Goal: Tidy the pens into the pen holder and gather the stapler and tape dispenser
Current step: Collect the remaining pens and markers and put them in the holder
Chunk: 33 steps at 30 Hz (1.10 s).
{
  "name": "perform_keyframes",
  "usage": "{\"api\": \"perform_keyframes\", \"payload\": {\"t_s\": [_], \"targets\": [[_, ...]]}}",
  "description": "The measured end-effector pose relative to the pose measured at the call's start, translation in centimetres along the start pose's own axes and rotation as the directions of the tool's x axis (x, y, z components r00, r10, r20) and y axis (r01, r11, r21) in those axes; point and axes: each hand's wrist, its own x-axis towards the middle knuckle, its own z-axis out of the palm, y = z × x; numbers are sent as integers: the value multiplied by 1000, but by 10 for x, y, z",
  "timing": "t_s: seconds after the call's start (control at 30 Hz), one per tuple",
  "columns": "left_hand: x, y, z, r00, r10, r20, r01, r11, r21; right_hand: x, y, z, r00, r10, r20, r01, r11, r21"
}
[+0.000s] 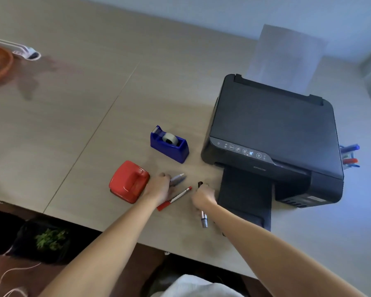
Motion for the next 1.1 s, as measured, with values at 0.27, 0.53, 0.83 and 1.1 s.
{"api": "perform_keyframes", "payload": {"t_s": [0.27, 0.53, 0.83, 1.1], "targets": [[-7, -11, -4, 995, -52, -86, 25, 959, -282, 1, -14, 14, 1000, -25, -15, 27, 994, 109], [-41, -20, -38, 990, -91, 111, 136, 361, -922, -6, -31, 4, 984, -179, 16, 176, 978, 110], [-36, 71, -121, 996, 90, 17, 10, 78, -997, -88, -27, -147, 712, -630, -310, 699, 675, 236], [-28, 245, -154, 949, 303, -89, -259, 588, -767, -114, 94, -320, 593, -388, -706, 716, 655, 241]]}}
